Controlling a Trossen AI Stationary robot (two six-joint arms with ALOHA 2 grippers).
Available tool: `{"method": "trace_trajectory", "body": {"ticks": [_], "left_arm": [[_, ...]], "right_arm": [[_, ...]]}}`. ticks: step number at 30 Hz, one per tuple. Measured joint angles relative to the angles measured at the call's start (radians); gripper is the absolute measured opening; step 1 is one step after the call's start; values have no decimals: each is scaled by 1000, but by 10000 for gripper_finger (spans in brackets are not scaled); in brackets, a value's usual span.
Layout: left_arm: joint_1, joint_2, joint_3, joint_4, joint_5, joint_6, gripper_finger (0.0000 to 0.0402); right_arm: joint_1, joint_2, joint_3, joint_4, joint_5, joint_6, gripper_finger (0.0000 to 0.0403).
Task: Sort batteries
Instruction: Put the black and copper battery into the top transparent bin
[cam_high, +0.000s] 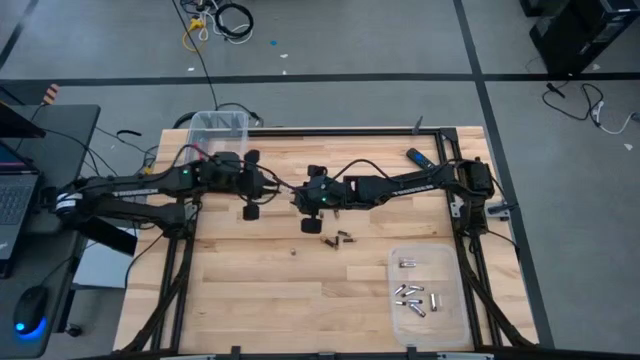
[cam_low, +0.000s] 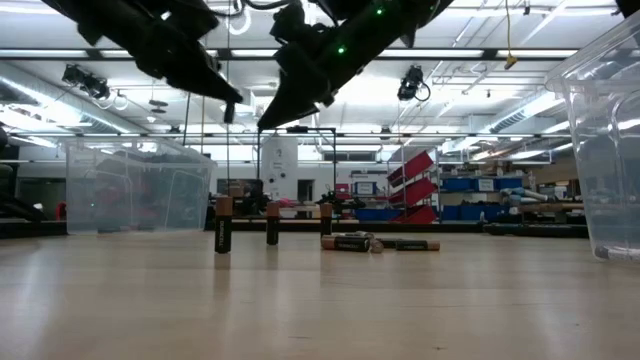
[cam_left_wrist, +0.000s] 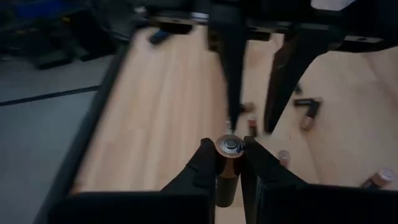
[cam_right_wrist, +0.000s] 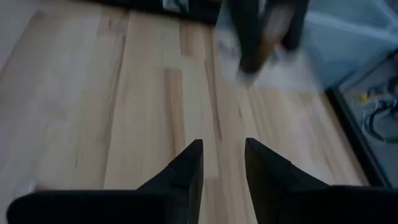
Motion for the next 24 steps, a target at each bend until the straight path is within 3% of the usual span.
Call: {"method": "trace_trajectory", "body": {"ticks": [2, 9, 18, 24], "left_arm": [[1, -55, 3, -31, -66, 0, 23], [88, -213, 4, -39, -453, -32, 24], [391, -278, -24, -97, -615, -252, 28], [577, -259, -81, -115, -595, -314, 29]], "right_arm": [[0, -12, 0, -18, 0, 20, 104], [0, -37, 0, -58, -3, 86, 103], [3, -37, 0, -57, -89, 148, 101], [14, -37, 0, -57, -90, 147, 100]]}}
